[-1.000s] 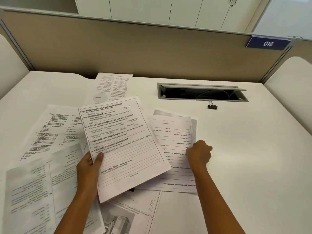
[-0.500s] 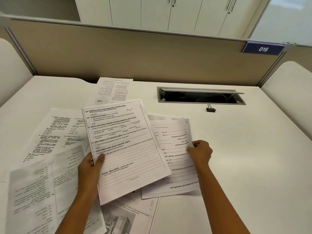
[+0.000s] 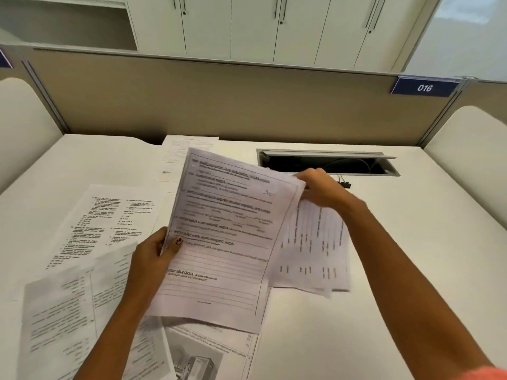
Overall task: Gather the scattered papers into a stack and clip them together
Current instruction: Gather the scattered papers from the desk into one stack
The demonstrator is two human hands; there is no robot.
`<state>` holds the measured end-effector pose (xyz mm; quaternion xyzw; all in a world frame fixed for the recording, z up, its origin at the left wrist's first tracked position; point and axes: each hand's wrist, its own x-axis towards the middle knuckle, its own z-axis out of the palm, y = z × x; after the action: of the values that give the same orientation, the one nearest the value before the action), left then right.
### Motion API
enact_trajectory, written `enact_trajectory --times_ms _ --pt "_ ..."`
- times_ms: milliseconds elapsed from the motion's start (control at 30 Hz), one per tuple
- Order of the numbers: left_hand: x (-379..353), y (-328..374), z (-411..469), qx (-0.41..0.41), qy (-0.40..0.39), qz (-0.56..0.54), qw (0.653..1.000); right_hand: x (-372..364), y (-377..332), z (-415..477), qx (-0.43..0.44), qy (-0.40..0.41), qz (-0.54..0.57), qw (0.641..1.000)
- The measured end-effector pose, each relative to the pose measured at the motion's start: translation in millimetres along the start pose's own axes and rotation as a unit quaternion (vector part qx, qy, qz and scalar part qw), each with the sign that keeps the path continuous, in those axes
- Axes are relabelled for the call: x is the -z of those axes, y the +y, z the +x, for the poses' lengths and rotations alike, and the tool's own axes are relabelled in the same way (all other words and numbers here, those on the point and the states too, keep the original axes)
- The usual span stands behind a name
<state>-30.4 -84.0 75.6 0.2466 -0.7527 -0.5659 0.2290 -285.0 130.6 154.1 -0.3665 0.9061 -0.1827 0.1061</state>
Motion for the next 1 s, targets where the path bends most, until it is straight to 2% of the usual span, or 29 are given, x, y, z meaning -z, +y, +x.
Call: enact_trajectory --times_ms 100,333,533,633,733,900,1000 --pt "3 -4 5 -0.040 -0.005 0.073 0.996 13 -16 18 0.057 -0.040 -0.026 0.997" --pt "20 -7 22 -0.160 0.016 0.232 0.959 37 -37 48 0.099 -0.159 -0.037 0.982" --pt "2 4 26 -0.229 0.018 0.285 0.931 22 -73 56 0.153 -0.130 -0.088 0.976" --pt "-6 11 24 -0.271 0.018 0.332 0.903 12 -88 52 0.171 -0.151 -0.100 0.969" --pt "-17 17 22 -0.279 0.003 0.367 0.887 3 -99 50 0.187 -0.173 -0.109 0.961" --pt "-29 28 19 -0.263 0.000 0.358 0.896 1 -114 44 0.229 -0.163 -0.091 0.955" --pt "-29 29 20 -0.253 0.019 0.325 0.911 13 -109 37 0.224 -0.100 -0.092 0.965"
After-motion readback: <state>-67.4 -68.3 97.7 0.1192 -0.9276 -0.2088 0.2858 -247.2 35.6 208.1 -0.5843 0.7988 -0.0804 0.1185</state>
